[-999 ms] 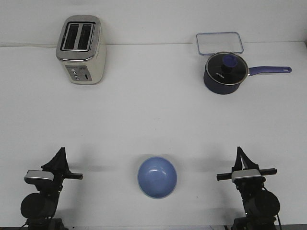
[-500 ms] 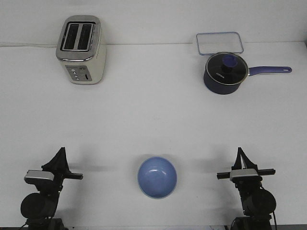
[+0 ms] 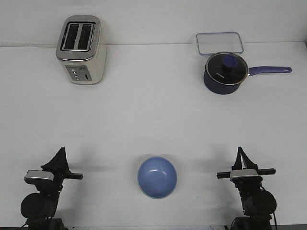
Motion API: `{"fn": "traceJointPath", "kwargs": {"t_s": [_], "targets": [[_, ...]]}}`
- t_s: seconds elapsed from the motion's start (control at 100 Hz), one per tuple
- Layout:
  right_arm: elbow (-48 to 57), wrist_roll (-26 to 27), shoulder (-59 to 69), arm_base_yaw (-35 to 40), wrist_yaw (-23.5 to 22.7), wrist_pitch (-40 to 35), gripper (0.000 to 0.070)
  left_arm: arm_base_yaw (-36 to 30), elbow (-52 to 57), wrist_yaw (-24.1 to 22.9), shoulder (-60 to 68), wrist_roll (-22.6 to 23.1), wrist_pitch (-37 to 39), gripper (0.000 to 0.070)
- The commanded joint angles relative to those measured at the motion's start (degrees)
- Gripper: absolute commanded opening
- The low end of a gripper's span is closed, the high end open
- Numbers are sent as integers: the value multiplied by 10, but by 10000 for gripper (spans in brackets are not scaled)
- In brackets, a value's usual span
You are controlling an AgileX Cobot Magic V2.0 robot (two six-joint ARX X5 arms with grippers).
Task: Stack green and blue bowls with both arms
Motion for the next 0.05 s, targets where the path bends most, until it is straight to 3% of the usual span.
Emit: {"fn": "traceJointPath", "kwargs": {"t_s": [0.0, 0.04], "targets": [[-1, 1, 0, -1, -2, 9, 0, 1, -11, 1, -1, -2, 5, 14], [-1, 1, 0, -1, -1, 9, 0, 1, -11, 1, -1, -2, 5, 15]]}}
